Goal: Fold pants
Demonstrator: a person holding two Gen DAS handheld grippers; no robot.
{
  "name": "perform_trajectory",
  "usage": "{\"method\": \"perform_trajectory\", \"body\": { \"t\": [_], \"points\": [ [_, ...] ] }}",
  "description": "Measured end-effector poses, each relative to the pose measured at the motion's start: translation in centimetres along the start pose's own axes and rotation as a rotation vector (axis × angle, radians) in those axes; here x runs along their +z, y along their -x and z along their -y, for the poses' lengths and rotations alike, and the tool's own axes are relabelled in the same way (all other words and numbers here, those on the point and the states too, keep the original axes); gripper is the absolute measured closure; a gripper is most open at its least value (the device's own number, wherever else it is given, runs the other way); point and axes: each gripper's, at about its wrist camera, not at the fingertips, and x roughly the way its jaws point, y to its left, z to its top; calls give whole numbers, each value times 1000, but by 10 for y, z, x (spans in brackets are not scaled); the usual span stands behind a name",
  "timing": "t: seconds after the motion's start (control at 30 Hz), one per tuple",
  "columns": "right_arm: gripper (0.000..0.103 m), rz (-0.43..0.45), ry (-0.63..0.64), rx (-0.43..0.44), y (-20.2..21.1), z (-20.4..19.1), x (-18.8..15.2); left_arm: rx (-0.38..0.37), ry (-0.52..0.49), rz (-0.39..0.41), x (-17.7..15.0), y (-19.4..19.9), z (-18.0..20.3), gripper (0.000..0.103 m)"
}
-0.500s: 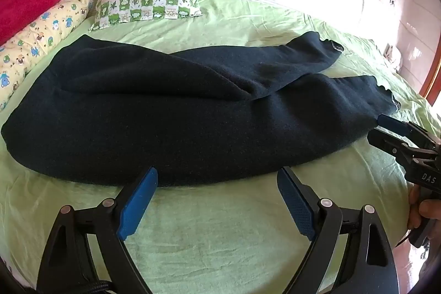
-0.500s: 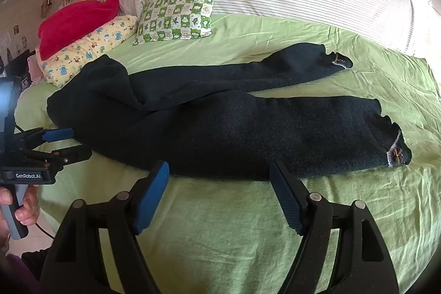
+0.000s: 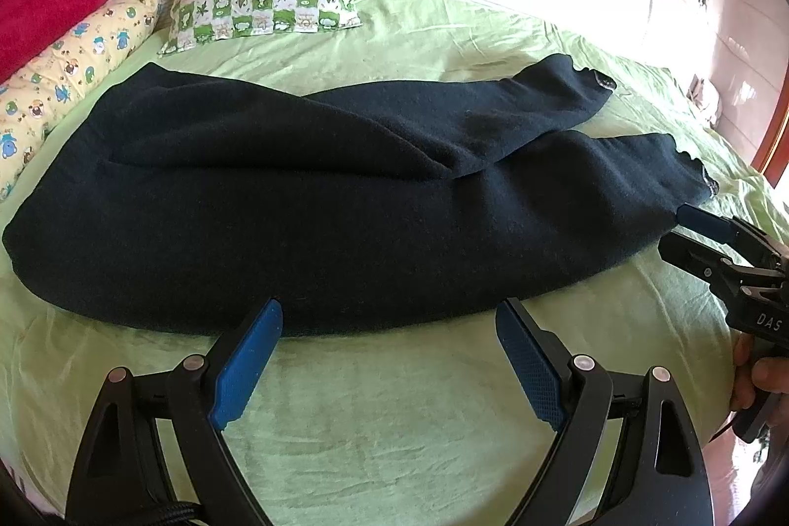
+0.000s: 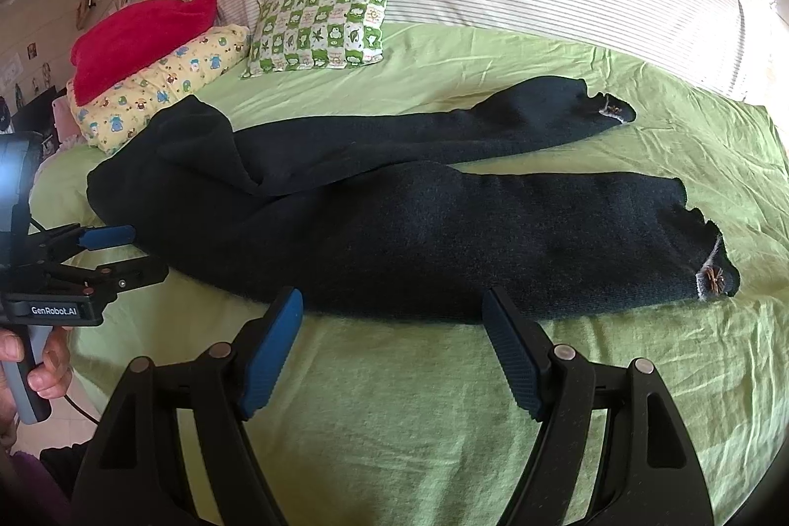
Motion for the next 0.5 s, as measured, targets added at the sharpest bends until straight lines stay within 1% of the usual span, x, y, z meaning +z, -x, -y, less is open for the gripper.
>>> {"method": "perform_trajectory", "body": {
  "t": [0.5],
  "points": [
    [27,0,6,0,-3,-4,-3,-13,-10,-12,5,-4,5,14]
  ]
}}
